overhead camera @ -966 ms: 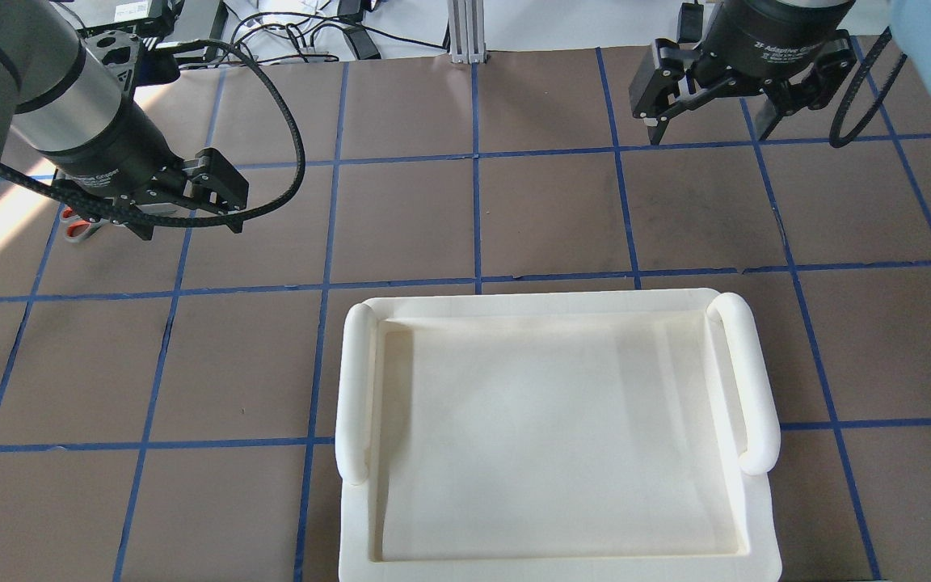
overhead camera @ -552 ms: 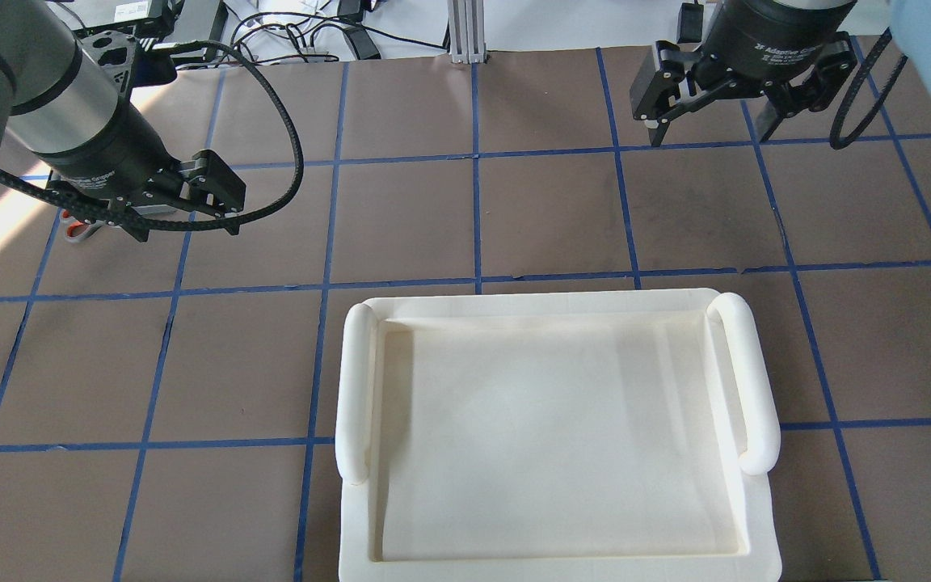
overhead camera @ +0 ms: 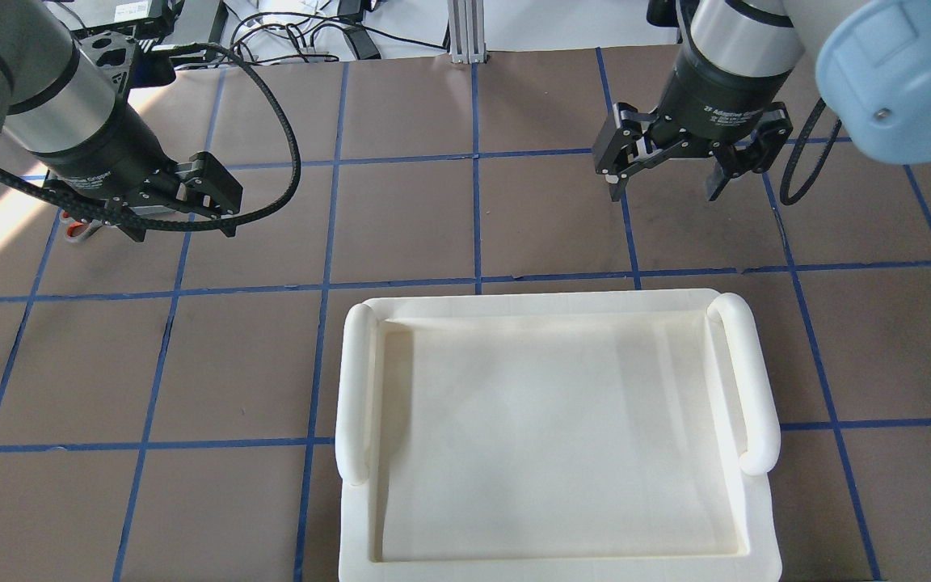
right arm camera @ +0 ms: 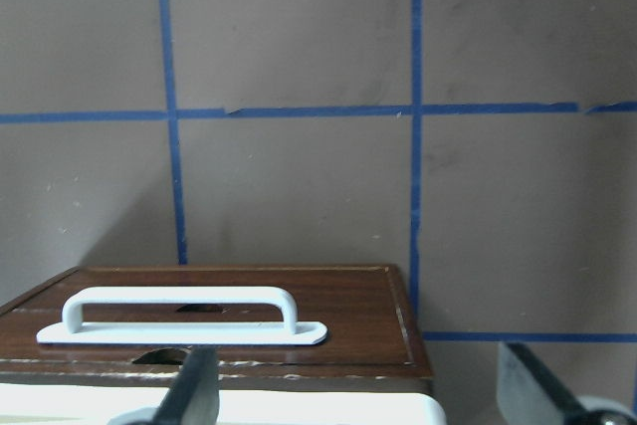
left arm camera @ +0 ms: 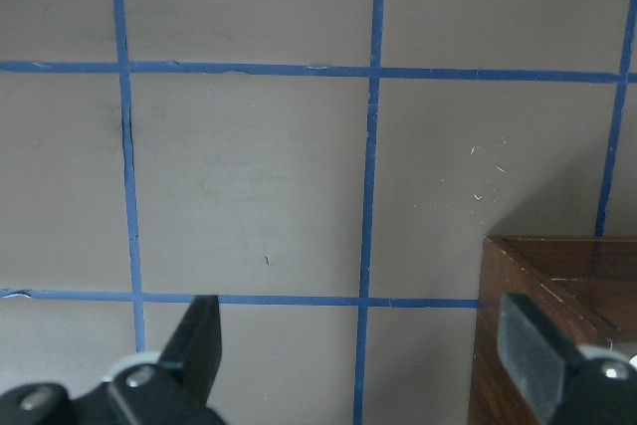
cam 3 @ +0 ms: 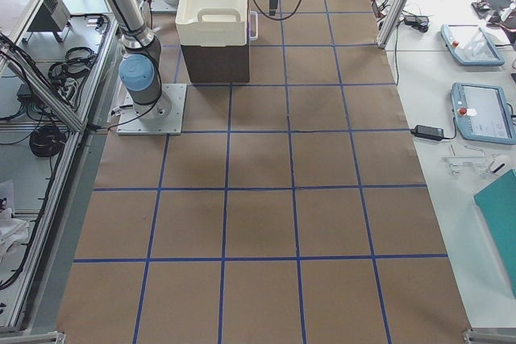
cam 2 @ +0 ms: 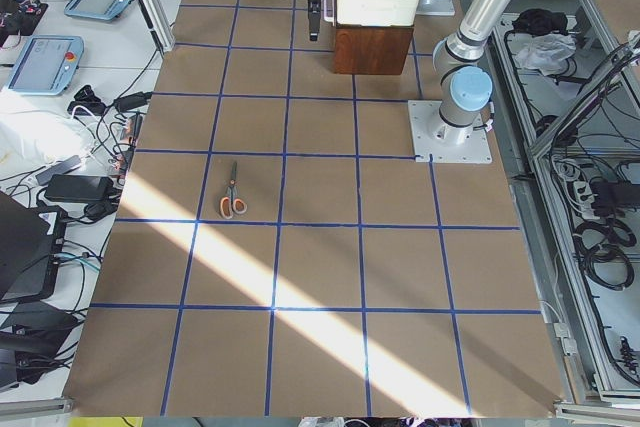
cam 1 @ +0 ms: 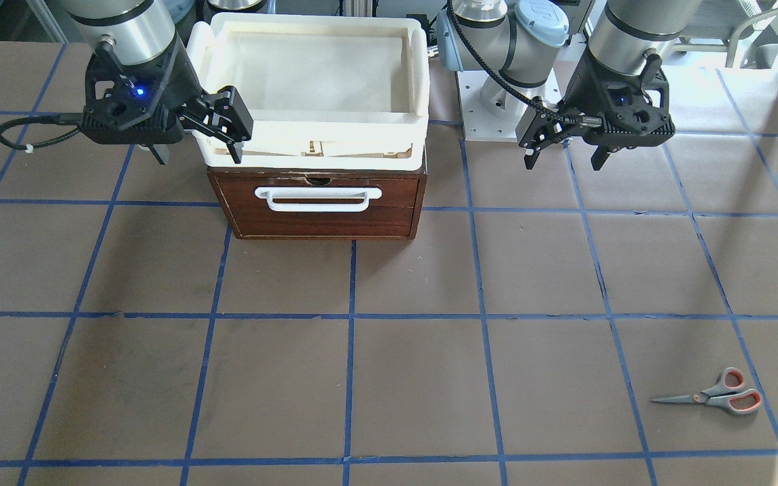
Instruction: Place scissors in drawer with both arms
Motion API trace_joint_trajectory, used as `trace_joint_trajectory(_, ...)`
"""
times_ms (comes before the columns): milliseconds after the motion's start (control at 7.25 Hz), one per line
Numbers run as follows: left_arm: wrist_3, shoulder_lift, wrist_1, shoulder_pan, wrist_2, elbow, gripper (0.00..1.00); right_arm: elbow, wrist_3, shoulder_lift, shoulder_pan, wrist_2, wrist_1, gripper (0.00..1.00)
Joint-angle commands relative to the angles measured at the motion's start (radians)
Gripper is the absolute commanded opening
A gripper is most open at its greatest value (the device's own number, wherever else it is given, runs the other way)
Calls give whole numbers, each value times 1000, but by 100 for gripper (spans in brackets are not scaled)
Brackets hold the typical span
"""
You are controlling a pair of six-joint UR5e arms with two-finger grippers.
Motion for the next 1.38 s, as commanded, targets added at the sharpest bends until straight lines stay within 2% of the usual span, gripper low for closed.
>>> trace_joint_trajectory(0, 292, -21, 14, 82, 48, 7, 100, 16, -15, 119, 76, 81, -12, 100)
trace_joint_trajectory(138, 517, -28, 23, 176, 46, 9, 100, 4, -35, 175, 169, 81, -36, 100)
trace_joint_trajectory(276, 753, -48, 40, 251, 48, 12, 100, -12, -135, 201, 219, 81, -35, 100)
trace_joint_trajectory(414, 898, -73, 76, 293, 49, 13, 100, -33, -273, 233, 218, 81, -27, 100)
trace_joint_trajectory(552, 1033, -117, 118, 325, 48, 12, 100, -67, -499, 284, 218, 81, -30, 100)
trace_joint_trajectory(690, 1150, -172, 129, 340, 46, 13, 100, -96, -640, 322, 216, 92, -24, 100)
trace_joint_trajectory(966, 1328, -270, 260, 370, 34, 12, 100, -118, -1016, 359, 218, 99, 3, 100)
trace_joint_trajectory(1241, 1495, -355, 319, 388, 40, 13, 100, -139, -1390, 381, 218, 14, 59, 98)
